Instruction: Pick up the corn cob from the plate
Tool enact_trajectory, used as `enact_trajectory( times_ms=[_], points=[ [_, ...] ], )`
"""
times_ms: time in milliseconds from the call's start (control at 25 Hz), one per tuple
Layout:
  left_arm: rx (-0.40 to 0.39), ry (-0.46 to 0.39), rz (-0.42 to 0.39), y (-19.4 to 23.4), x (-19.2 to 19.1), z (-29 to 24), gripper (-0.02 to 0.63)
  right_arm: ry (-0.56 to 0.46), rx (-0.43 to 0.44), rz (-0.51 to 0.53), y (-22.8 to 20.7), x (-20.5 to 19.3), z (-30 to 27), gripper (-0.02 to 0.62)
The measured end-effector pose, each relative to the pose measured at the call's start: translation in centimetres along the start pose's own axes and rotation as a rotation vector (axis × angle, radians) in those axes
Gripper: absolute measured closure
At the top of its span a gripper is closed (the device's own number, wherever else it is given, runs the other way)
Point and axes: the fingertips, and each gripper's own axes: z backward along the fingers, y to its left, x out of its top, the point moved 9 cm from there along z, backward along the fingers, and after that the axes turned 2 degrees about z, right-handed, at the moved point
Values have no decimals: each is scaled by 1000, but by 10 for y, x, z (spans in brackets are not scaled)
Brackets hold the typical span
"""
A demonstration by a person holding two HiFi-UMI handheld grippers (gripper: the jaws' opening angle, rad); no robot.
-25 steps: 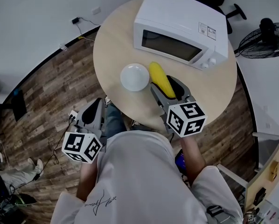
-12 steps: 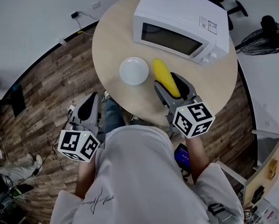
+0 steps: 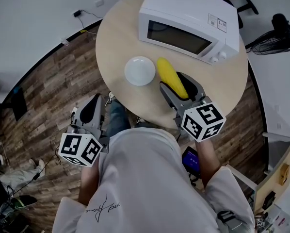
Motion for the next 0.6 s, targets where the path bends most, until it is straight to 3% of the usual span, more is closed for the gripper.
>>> enact_trajectory(
  times_ms=[600],
  points=[
    [4,17,36,7,-8,-1,615,26,20,-13,1,-2,-5,328]
  ],
)
